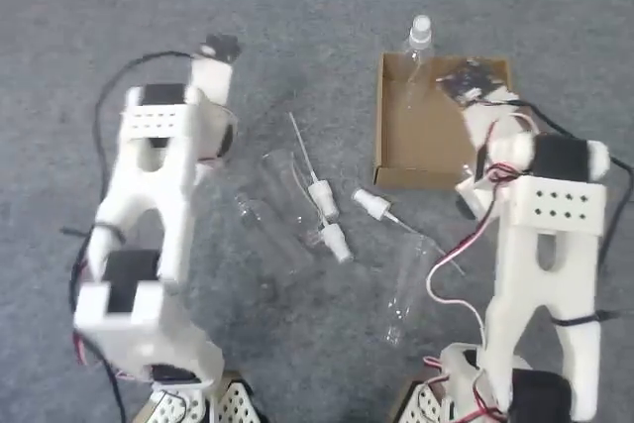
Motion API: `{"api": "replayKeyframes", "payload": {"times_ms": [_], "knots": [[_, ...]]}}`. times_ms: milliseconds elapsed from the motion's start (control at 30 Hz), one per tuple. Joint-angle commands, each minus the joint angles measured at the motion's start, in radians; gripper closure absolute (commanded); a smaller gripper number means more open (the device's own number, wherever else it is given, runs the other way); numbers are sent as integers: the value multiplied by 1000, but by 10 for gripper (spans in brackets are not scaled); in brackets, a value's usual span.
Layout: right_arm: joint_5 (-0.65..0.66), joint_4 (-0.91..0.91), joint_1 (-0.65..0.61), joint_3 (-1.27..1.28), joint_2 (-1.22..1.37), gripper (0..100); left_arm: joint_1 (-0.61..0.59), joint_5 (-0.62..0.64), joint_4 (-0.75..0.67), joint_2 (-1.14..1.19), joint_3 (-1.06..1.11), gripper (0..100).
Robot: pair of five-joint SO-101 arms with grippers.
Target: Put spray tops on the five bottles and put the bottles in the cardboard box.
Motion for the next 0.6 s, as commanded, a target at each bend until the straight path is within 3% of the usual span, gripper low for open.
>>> {"api": "replayKeyframes", "payload": {"times_ms": [0, 267, 433, 567], "knots": [[8, -1, -94, -11, -61, 992, -5, 55, 46, -330, -1, 988], [-17, -137, -383, -23, -61, 992, -8, 114, 41, -775, 151, 987], [-269, -285, -561, -20, -59, 993, -9, 160, 17, -953, 165, 987], [-345, -429, -671, 58, -71, 993, -12, 226, -41, -1049, 165, 987]]}}
